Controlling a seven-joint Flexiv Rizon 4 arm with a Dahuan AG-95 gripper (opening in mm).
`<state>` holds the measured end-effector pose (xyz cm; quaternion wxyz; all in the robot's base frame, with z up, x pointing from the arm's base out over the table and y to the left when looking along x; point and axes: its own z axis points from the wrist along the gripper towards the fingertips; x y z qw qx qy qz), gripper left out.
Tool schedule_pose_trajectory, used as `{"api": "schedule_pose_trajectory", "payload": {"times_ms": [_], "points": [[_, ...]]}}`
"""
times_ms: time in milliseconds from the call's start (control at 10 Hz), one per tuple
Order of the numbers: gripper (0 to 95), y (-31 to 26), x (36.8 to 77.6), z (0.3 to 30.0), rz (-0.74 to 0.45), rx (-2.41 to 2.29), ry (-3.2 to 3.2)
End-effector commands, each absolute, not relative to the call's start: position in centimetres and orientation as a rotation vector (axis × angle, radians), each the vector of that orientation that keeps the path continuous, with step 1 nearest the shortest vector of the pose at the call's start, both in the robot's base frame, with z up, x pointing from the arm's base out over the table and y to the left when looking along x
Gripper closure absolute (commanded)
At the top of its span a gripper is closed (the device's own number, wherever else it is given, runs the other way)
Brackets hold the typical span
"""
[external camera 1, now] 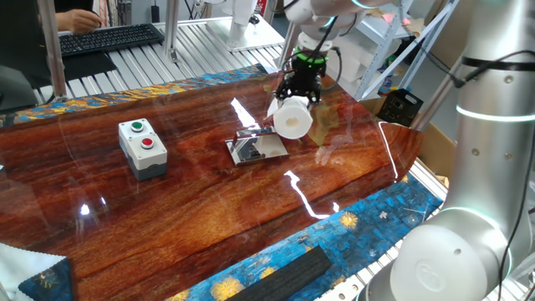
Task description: Take the roll of paper down from the shelf
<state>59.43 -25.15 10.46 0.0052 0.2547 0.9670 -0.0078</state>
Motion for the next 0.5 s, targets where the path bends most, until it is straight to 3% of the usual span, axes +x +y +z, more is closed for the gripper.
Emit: {"api": "schedule_pose_trajectory", "payload": {"times_ms": [100, 500], "points": [[95.0, -24.9, 59.2, 11.6, 0.025, 0.735, 3.028], [95.0, -22.5, 58.7, 13.7, 0.016, 0.651, 3.056]]}}
